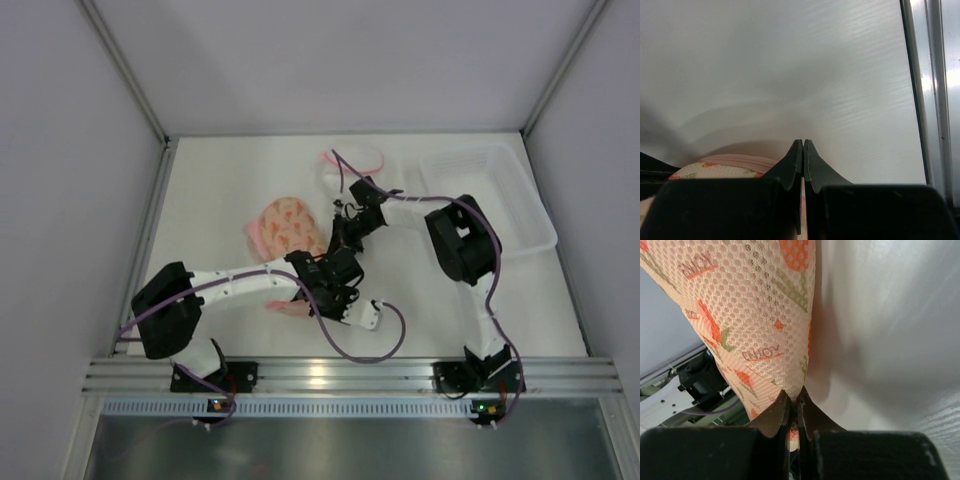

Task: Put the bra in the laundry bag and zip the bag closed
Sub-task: Zip the zipper on the laundry bag.

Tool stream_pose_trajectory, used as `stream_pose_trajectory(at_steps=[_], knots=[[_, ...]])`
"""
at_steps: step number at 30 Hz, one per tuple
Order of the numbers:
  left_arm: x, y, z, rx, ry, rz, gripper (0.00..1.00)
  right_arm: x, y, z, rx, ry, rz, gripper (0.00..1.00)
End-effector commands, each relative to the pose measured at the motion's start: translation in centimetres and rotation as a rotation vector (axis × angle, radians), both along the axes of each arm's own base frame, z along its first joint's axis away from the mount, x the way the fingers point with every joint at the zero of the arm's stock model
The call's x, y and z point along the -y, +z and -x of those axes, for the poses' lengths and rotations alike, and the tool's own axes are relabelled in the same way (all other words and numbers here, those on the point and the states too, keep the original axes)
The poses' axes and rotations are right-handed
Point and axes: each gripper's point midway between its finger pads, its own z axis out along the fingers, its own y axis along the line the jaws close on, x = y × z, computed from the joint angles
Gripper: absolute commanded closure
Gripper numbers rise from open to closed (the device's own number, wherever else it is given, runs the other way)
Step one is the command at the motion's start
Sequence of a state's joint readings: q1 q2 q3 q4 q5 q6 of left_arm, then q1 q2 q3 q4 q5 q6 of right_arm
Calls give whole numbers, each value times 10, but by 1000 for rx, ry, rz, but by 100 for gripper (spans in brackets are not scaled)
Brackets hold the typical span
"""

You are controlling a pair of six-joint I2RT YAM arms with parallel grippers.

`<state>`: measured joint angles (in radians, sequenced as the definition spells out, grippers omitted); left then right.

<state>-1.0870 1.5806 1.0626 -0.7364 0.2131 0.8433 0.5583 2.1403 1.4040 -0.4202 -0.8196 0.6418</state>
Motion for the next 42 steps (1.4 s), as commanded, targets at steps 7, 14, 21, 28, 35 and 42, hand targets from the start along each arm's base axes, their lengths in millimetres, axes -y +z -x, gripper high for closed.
stream_pose_trajectory(at_steps=[7, 14, 21, 28, 35, 42], knots=[[10, 9, -1, -84, 110, 22, 100, 10, 55, -45, 261, -36, -35, 22], [38, 21, -64, 31, 238, 98, 100, 55, 53, -17, 211, -144, 46, 11], [49, 31, -94, 90, 306, 160, 100, 46, 47, 3, 71, -228, -45, 19], [61, 49, -96, 76, 310, 220, 100, 27, 27, 3, -14, -231, -62, 26], [56, 40, -82, 43, 254, 209, 100, 11, 42, -20, 24, -214, -112, 65], [35, 26, -52, -1, 147, 163, 100, 10, 44, -28, 60, -134, -129, 100]])
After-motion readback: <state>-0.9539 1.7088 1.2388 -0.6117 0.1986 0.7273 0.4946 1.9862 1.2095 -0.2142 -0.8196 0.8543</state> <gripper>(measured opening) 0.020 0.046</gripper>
